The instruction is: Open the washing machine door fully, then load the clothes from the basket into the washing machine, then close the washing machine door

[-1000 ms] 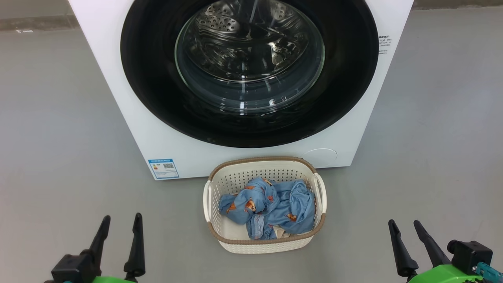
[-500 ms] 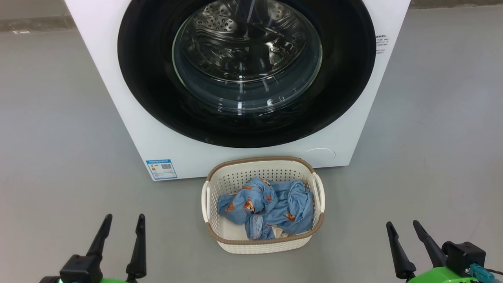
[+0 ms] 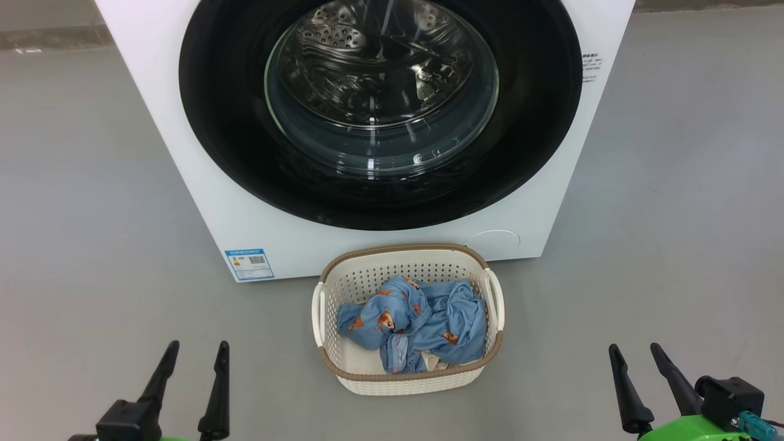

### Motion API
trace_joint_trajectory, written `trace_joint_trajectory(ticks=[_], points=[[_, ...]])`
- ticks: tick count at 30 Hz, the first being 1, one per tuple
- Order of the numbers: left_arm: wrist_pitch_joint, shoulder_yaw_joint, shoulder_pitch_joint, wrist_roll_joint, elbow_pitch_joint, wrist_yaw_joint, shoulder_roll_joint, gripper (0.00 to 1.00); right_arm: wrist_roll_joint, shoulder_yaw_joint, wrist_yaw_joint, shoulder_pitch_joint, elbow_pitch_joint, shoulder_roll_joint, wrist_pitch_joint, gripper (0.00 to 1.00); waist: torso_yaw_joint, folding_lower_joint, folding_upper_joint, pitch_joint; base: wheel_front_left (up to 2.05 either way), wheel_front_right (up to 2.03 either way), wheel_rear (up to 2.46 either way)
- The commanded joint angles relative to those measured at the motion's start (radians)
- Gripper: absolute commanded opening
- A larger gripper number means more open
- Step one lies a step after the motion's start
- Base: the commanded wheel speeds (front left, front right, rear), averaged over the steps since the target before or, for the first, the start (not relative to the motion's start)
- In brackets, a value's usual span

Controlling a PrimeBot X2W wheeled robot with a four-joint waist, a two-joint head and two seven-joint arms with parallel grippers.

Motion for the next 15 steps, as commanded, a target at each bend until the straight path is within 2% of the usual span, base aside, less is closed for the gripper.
trace_joint_trajectory(ticks=[1,10,15], points=[[-0.014,0.034,-0.036,-0.001,-0.015,-0.003,0.013,1.00,-0.014,0.022,0.002,-0.016,-0.022,-0.006,-0.013,1.00,0.001,0.0000,-0.0001,-0.001,0.00,0.00,0.00],[-0.014,0.048,-0.035,0.009,-0.007,-0.003,0.010,1.00,-0.014,0.028,0.002,-0.011,-0.026,-0.006,-0.013,1.00,0.005,0.0000,-0.0001,-0.005,0.01,0.01,-0.02],[-0.014,0.050,-0.036,0.022,-0.003,-0.003,0.008,1.00,-0.012,0.031,0.002,-0.012,-0.027,-0.007,-0.013,1.00,0.004,0.0000,-0.0001,-0.004,0.32,0.32,-0.65]])
